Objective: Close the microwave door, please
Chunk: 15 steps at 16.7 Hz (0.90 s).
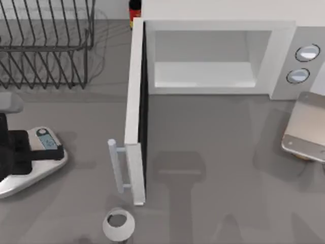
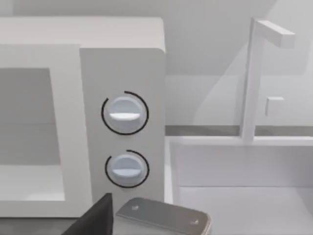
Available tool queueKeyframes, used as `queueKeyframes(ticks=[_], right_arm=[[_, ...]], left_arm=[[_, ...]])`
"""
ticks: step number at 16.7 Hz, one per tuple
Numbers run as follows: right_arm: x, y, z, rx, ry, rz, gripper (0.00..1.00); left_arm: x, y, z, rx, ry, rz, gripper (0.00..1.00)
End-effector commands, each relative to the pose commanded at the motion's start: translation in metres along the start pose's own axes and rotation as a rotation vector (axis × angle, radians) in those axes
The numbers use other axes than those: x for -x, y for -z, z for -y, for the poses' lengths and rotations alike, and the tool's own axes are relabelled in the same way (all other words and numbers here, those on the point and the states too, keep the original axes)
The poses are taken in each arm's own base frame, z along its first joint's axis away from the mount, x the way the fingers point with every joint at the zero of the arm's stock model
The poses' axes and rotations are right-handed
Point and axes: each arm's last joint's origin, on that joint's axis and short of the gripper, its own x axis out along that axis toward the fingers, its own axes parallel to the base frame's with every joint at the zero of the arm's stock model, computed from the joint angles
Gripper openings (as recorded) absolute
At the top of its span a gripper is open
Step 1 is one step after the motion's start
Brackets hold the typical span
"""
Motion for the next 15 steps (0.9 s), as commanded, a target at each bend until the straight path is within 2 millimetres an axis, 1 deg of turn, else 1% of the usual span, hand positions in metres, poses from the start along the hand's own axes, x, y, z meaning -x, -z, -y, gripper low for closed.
queueKeyframes(ticks=[2,4,6,8,12,15], right_arm=[[0.000,0.000,0.000,0.000,0.000,0.000,1.00],[0.000,0.000,0.000,0.000,0.000,0.000,1.00],[0.000,0.000,0.000,0.000,0.000,0.000,1.00],[0.000,0.000,0.000,0.000,0.000,0.000,1.00],[0.000,0.000,0.000,0.000,0.000,0.000,1.00],[0.000,0.000,0.000,0.000,0.000,0.000,1.00]], left_arm=[[-0.002,-0.015,0.022,-0.023,-0.012,-0.052,0.00],[0.002,-0.029,0.041,-0.036,-0.015,-0.065,0.00],[0.007,-0.037,0.055,-0.040,-0.011,-0.062,0.00],[0.009,-0.040,0.058,-0.041,-0.009,-0.060,0.00],[0.008,-0.039,0.058,-0.037,-0.007,-0.058,0.00],[-0.005,-0.028,0.059,-0.042,-0.012,-0.067,0.00]])
